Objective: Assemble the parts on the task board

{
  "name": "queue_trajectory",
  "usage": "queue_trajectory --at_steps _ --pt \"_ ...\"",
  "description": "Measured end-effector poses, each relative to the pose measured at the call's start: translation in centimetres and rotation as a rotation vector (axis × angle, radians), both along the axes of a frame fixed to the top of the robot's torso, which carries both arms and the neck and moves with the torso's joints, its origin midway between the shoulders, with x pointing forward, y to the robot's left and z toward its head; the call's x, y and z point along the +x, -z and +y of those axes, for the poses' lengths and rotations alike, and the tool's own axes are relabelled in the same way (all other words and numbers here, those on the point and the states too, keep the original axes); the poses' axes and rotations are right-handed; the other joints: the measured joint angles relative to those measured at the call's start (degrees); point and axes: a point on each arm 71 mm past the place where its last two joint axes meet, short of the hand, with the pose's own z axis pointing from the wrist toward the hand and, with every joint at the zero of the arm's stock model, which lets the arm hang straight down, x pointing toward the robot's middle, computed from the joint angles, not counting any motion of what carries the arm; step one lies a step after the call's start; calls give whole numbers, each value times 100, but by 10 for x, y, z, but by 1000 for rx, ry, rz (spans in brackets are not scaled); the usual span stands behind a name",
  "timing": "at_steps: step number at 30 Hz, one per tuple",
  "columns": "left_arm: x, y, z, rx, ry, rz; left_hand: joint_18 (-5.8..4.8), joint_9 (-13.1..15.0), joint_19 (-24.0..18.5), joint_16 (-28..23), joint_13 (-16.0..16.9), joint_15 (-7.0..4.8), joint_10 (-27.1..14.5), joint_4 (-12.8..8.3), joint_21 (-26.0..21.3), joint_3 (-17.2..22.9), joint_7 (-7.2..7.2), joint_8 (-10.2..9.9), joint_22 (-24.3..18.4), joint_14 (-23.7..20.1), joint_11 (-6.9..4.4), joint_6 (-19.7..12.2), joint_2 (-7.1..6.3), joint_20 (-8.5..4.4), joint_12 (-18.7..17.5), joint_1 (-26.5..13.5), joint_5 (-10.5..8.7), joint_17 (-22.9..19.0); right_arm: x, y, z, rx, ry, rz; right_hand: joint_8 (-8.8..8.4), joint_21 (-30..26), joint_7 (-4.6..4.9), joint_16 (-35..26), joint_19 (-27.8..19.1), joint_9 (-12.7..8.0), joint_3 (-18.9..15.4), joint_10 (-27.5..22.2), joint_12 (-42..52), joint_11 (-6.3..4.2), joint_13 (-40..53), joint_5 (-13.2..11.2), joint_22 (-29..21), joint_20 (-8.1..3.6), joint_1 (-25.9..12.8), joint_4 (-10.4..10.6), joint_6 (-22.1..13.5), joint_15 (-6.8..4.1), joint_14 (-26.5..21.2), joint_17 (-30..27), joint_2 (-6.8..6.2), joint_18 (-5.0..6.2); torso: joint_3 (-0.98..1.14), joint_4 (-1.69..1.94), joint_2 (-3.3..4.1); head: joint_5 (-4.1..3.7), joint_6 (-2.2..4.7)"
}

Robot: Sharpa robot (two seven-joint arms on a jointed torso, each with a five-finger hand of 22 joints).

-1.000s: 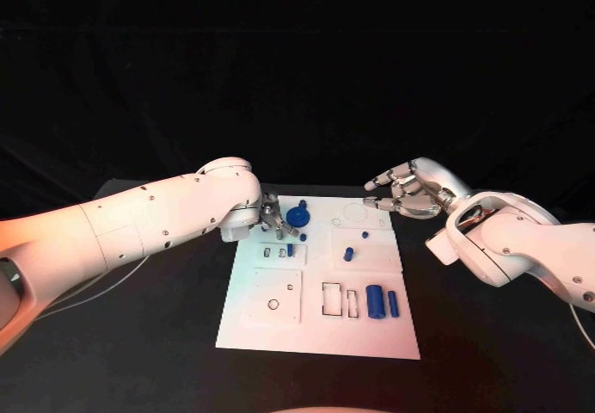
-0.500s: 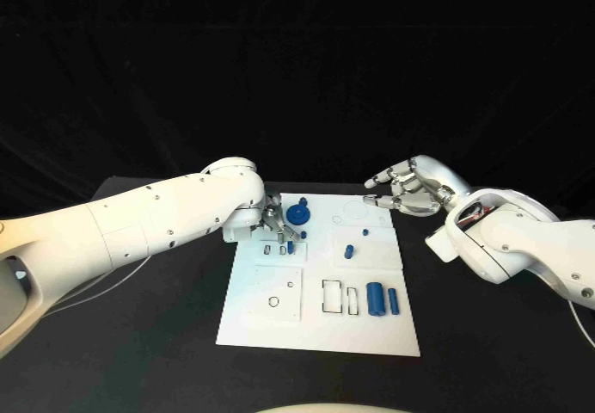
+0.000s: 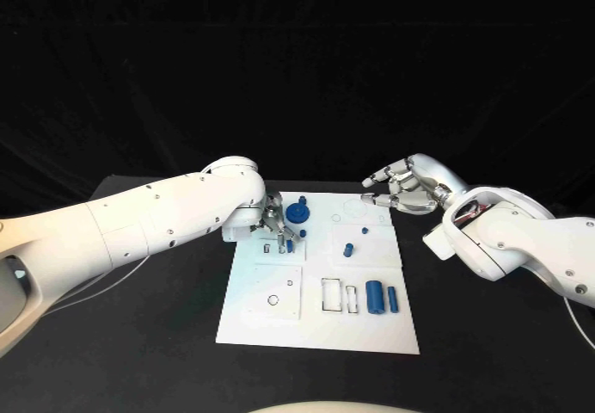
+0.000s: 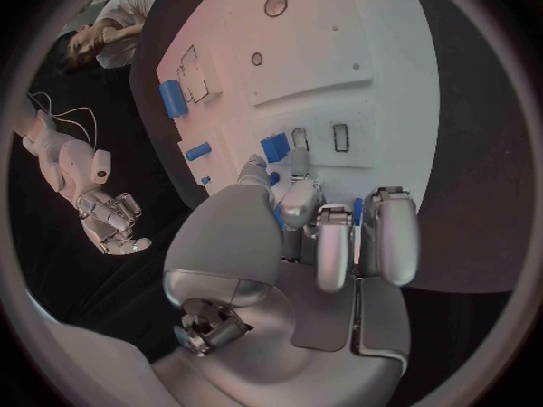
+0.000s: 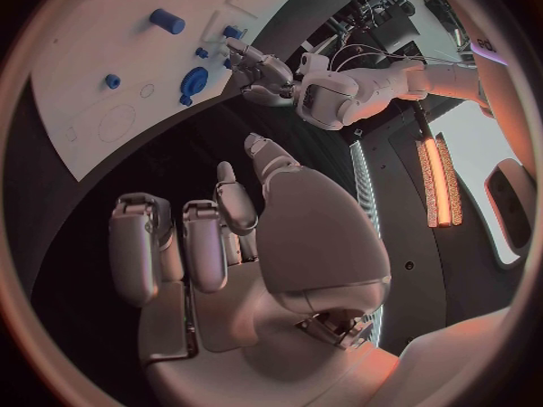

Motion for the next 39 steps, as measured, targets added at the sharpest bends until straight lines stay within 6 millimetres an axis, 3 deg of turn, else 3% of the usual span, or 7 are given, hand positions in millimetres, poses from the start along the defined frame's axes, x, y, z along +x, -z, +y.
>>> queue_trajectory --at_steps 39 --pt "-2 1 -6 4 22 13 1 367 0 0 -30 0 -42 -16 23 255 -9 93 -2 0 0 -154 94 0 -23 363 0 3 1 4 3 -16 -9 6 0 0 -19 0 0 4 0 21 0 -21 6 20 3 0 30 0 19 0 0 -3 30 0 2 -1 8 9 8"
